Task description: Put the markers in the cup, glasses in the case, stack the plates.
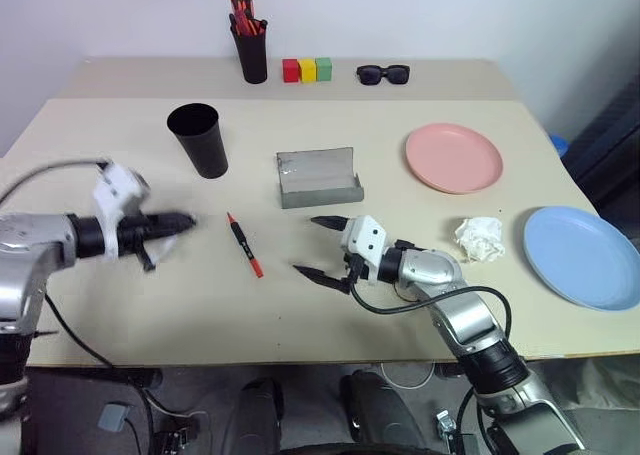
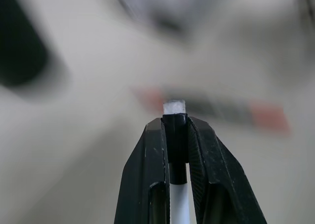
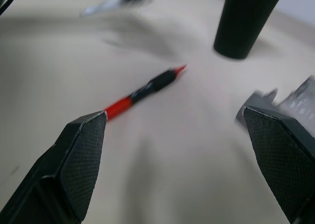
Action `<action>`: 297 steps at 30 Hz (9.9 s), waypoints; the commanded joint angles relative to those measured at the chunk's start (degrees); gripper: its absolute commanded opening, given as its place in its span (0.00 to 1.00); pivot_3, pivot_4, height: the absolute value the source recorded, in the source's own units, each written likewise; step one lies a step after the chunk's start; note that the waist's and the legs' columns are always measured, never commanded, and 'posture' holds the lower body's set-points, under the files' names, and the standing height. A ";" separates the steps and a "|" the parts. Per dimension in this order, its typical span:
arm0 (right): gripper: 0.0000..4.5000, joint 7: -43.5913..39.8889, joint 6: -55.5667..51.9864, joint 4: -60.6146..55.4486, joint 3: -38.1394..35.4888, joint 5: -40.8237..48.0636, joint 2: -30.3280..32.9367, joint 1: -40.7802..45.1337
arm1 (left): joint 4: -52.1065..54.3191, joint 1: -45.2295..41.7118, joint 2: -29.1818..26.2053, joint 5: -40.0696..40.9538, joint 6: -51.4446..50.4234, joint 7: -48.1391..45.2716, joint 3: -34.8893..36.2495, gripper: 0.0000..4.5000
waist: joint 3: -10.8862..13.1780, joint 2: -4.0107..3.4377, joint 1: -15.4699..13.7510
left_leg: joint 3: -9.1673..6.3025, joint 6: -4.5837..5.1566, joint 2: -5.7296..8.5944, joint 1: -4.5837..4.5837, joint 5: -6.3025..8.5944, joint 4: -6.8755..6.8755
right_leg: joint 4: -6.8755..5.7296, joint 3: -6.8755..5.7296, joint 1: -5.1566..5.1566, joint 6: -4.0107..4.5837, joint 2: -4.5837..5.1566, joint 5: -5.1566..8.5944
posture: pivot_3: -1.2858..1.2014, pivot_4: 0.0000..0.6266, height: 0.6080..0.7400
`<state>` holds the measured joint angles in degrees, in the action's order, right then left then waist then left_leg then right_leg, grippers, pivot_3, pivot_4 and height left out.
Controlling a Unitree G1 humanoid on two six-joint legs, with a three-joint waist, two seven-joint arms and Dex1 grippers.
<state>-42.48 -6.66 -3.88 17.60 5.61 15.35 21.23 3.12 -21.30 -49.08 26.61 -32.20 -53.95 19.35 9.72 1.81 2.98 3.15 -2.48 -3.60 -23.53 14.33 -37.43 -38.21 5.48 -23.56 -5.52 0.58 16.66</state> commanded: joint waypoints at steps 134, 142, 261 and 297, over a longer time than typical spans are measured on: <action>1.00 16.22 3.69 6.11 -1.46 -5.45 -14.37 9.04 | -54.04 -39.12 30.39 -26.24 52.26 58.60 -8.60 0.51 | 0.05 0.18 -1.98 | -0.21 -0.25 0.19 -0.90 -0.16 0.00 | -0.04 -0.14 -0.81 -0.07 0.04 -0.12 | 0.52 0.24 0.94; 1.00 9.94 2.00 3.68 -0.92 -4.36 -10.55 9.38 | -43.56 -36.77 31.64 -17.44 47.20 43.38 -8.80 0.51 | 0.05 0.18 -2.12 | -0.21 -0.26 0.19 -0.92 -0.16 -0.01 | -0.04 -0.14 -0.81 -0.07 0.04 -0.12 | 0.52 0.24 0.94; 0.02 4.51 -40.73 -36.49 -11.52 -2.84 33.98 -7.93 | 14.76 15.68 14.75 -6.25 21.73 -3.44 -22.23 0.41 | -0.18 -0.28 -1.81 | -0.28 0.02 0.07 -0.82 -0.01 -0.74 | -0.26 -0.06 -0.51 -0.05 -0.04 -0.08 | 0.52 0.24 0.94; 0.02 -4.45 -13.74 -1.55 6.81 -12.36 13.85 17.80 | 11.32 26.11 12.84 -2.79 24.96 2.00 -9.23 0.41 | -0.17 -0.29 -1.82 | -0.06 0.04 -0.01 -0.87 0.00 -0.67 | -0.27 -0.07 -0.68 -0.04 0.00 -0.10 | 0.52 0.24 0.94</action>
<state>-46.27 -20.30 -2.29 26.01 -6.53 28.69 38.92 12.57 5.69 -35.91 23.24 -7.39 -52.10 9.79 9.56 1.52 1.16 3.09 -2.44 -3.61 -24.40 14.32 -38.09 -38.48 5.41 -24.25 -5.56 0.58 16.56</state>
